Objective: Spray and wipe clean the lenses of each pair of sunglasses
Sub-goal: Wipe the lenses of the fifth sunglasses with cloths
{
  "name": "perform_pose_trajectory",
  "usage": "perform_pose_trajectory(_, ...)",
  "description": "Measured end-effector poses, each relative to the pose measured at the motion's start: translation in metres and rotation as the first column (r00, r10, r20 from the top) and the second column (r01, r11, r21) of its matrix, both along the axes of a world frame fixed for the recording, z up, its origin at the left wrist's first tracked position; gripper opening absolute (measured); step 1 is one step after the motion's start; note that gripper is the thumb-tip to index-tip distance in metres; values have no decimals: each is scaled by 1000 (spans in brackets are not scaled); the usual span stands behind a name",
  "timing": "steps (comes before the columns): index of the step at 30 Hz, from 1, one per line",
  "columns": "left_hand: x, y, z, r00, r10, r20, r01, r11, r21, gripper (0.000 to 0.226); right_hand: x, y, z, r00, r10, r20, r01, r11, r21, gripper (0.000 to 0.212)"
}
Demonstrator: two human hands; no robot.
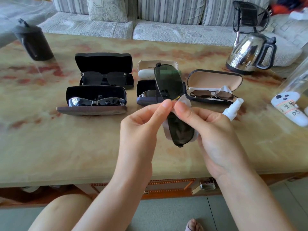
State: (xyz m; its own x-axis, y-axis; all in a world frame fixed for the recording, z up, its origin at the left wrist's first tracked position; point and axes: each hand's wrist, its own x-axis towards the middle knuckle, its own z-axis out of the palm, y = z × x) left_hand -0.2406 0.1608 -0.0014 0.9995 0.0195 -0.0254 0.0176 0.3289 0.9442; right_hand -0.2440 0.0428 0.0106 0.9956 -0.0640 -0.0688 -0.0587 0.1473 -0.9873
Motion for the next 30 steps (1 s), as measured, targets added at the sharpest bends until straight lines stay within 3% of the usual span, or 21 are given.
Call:
perform_pose_trajectory(9,4,8,5,999,43,-1,-43,998,46,26,0,-2,1,999,42,4,-41,998,-41,35)
perform_pose_trajectory(15,4,6,2,1000,11,-6,-11,1000,30,28,0,-6,-2,995,97,-5,-97,994,-55,23)
perform_pose_trajectory(24,0,-2,-3,1000,13,-7,-13,1000,-28,26,-1,6,-5,999,-30,-15,30,1000,8,40)
perform_pose_trajectory(30,0,-2,-4,999,20,-41,-22,998,-54,28,-1,3,-4,995,93,-40,-95,994,-59,39)
